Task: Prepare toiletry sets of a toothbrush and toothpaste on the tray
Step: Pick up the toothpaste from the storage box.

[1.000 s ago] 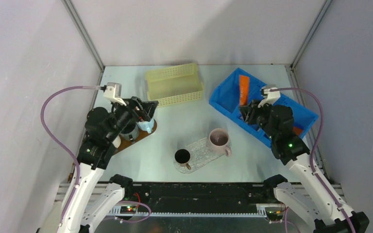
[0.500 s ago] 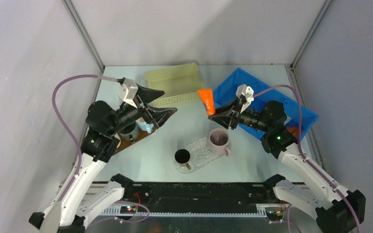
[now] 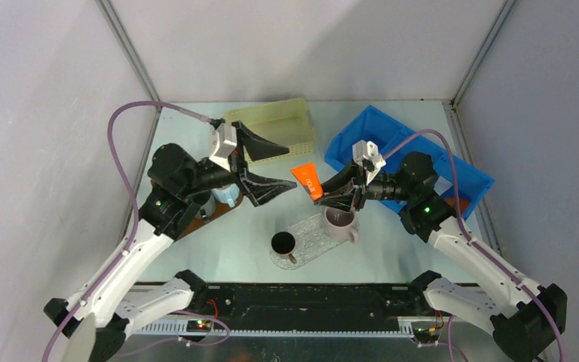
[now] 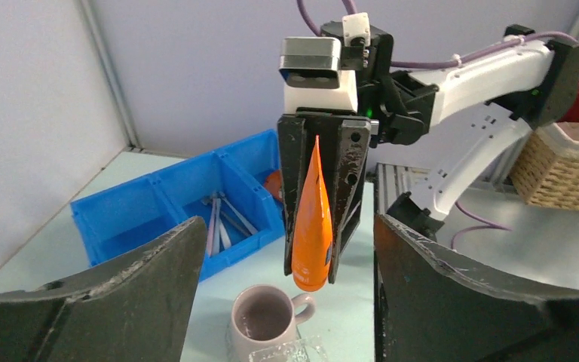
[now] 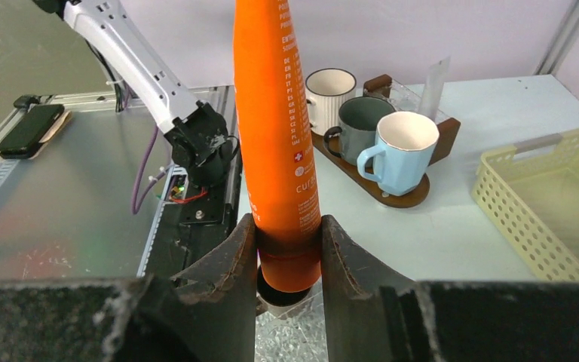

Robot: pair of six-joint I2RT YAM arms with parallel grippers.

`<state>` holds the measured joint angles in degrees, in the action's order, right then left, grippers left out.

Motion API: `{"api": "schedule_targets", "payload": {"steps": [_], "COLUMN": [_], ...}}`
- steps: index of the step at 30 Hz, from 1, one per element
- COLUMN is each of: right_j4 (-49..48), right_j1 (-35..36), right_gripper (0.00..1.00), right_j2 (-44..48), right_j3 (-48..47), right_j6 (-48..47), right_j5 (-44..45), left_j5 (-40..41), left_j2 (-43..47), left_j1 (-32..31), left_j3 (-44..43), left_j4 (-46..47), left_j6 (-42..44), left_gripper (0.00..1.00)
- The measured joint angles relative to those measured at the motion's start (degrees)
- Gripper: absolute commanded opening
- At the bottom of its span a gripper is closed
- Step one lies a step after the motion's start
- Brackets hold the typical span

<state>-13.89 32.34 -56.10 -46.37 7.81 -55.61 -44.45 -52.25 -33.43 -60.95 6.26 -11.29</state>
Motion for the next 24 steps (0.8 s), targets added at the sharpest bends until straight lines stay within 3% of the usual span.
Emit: {"api": "schedule_targets", "payload": {"steps": [7, 10, 15, 20, 24], "right_j4": [2.7, 3.9, 6.1, 7.3, 8.1], "right_j1": [1.0, 1.1, 1.4, 1.4, 1.5], "right_gripper": [0.0, 0.0, 0.0, 0.0, 0.0], "right_j2": [0.0, 0.0, 0.1, 0.5, 0.6], "right_j3": [-0.5, -0.5, -0.6, -0.6, -0.6], "right_j6": [-2.3, -3.2, -4.7, -5.9, -6.4], "right_j5": [-0.6, -0.6, -0.4, 0.1, 1.0], "left_j5": [-0.9, -0.8, -0.7, -0.1, 1.3], "left_j2": [-2.8, -3.9, -5.0, -5.5, -5.5], "left_j1": [-3.7, -5.1, -7.0, -8.0, -8.1], "left_j3": [-0.9, -1.5, -2.5, -3.3, -3.4], "left_j4": [0.5, 0.4, -0.4, -1.5, -2.7], "left_j6": [0.4, 0.4, 0.8, 1.0, 1.3], "left_gripper": [0.69, 0.52, 0.35, 0.03, 0.0]}}
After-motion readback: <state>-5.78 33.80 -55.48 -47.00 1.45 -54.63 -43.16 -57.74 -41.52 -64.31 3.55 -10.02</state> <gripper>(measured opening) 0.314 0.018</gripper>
